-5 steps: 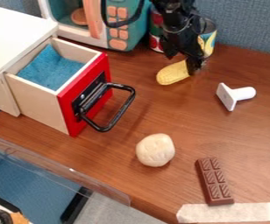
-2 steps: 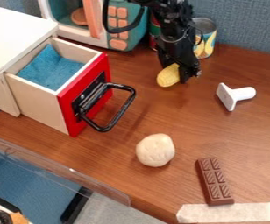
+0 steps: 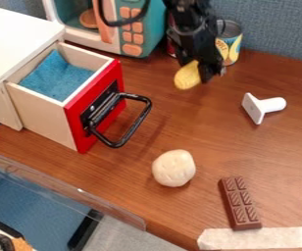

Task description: Grabe the objet and put it in the drawer

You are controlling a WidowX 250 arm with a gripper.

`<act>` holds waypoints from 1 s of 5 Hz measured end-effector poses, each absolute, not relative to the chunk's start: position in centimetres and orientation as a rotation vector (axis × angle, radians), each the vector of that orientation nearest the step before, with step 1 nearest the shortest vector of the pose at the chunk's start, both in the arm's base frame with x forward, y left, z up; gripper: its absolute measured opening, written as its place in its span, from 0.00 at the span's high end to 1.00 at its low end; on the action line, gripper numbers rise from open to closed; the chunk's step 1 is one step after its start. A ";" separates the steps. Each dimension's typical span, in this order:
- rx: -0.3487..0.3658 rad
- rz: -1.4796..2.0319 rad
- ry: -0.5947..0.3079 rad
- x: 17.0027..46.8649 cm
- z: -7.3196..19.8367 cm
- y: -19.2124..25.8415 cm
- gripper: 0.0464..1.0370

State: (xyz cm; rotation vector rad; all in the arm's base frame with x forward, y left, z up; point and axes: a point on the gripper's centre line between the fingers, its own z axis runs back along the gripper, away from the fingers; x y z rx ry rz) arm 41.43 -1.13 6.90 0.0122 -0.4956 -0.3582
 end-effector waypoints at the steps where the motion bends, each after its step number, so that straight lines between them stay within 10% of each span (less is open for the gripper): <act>1: -0.032 -0.315 -0.525 40.0 10.1 -0.8 0.43; 5: 0.034 0.143 -0.476 31.5 14.5 10.6 0.43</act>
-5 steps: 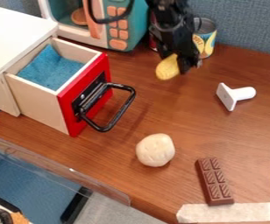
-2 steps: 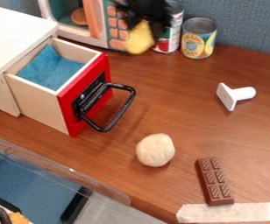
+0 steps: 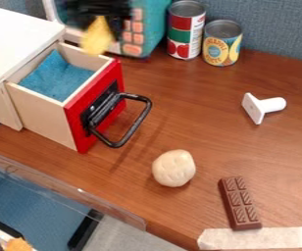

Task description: Grabe the objet and put it in the drawer

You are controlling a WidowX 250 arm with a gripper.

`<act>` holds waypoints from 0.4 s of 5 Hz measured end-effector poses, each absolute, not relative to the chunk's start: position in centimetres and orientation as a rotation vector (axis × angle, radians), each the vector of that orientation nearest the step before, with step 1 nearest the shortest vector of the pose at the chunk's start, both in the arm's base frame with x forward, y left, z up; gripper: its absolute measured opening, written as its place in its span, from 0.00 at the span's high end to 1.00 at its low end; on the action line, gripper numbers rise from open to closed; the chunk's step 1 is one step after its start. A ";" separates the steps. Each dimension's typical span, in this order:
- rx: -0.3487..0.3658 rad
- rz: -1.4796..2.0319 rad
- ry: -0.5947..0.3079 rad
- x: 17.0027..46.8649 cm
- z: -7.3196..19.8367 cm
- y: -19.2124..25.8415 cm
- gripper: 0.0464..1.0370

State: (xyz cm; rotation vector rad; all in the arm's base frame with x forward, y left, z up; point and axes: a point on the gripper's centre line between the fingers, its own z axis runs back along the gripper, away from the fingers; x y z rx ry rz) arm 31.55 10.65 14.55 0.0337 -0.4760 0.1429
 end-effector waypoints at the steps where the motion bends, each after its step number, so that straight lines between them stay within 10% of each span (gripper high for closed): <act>1: 0.051 0.239 -0.452 29.8 14.0 12.3 0.43; 2: 0.059 0.364 -0.437 28.3 13.7 13.6 0.43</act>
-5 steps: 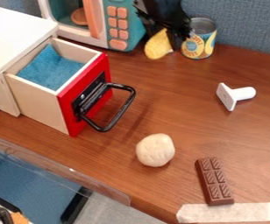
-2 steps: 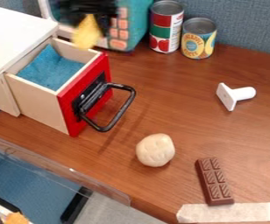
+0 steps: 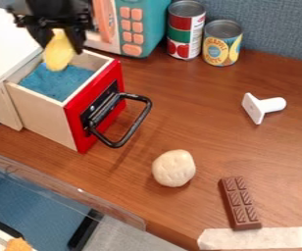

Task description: Grabe the objet and put it in the drawer

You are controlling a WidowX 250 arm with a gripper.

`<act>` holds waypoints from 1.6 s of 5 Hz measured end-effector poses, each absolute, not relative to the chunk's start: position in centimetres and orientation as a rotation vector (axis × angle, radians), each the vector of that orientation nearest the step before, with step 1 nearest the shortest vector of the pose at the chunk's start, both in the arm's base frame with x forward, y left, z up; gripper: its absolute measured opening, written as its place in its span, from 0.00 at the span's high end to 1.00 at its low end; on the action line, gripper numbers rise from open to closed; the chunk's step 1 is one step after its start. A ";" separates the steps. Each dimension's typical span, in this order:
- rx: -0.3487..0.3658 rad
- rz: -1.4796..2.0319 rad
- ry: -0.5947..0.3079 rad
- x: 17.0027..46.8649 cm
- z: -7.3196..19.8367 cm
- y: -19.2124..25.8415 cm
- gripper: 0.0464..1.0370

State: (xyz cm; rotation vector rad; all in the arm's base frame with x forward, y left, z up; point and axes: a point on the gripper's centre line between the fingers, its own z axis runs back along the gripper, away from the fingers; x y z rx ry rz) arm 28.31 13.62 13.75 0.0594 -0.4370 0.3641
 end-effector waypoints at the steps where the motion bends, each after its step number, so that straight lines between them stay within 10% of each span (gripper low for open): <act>1: 0.048 0.467 -0.407 27.5 12.9 13.6 0.43; 4: 0.077 0.656 -0.405 27.9 10.6 14.1 0.43; 5: 0.075 0.650 -0.409 28.6 10.3 14.6 0.36; 6: 0.077 0.633 -0.400 28.6 10.1 14.7 0.08; 8: 0.082 0.579 -0.382 28.1 11.0 14.3 0.04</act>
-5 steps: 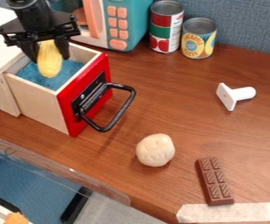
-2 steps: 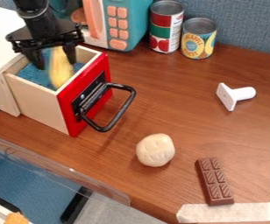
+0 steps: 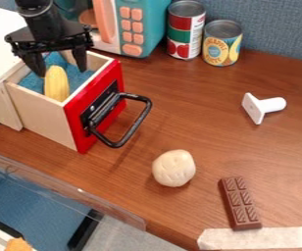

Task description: Grabe the objet and put it in the drawer

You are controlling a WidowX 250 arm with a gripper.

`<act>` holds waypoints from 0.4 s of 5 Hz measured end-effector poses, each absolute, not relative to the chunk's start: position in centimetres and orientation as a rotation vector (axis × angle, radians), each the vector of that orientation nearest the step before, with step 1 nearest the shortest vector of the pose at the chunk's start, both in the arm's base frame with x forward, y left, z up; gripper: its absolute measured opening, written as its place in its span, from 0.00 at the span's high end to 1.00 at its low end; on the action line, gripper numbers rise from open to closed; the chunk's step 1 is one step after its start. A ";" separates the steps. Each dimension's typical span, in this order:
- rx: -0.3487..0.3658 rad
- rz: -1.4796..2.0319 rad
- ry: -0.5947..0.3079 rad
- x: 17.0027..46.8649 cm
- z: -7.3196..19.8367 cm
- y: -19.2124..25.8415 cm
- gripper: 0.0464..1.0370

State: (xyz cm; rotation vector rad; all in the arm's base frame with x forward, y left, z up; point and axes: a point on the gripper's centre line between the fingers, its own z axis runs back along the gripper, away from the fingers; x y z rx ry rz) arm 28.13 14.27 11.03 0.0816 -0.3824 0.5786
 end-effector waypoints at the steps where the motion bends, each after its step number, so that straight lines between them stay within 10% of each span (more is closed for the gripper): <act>1: 0.093 0.528 -0.396 28.1 13.1 13.4 0.04; 2: 0.075 0.471 -0.394 28.0 14.2 11.8 0.04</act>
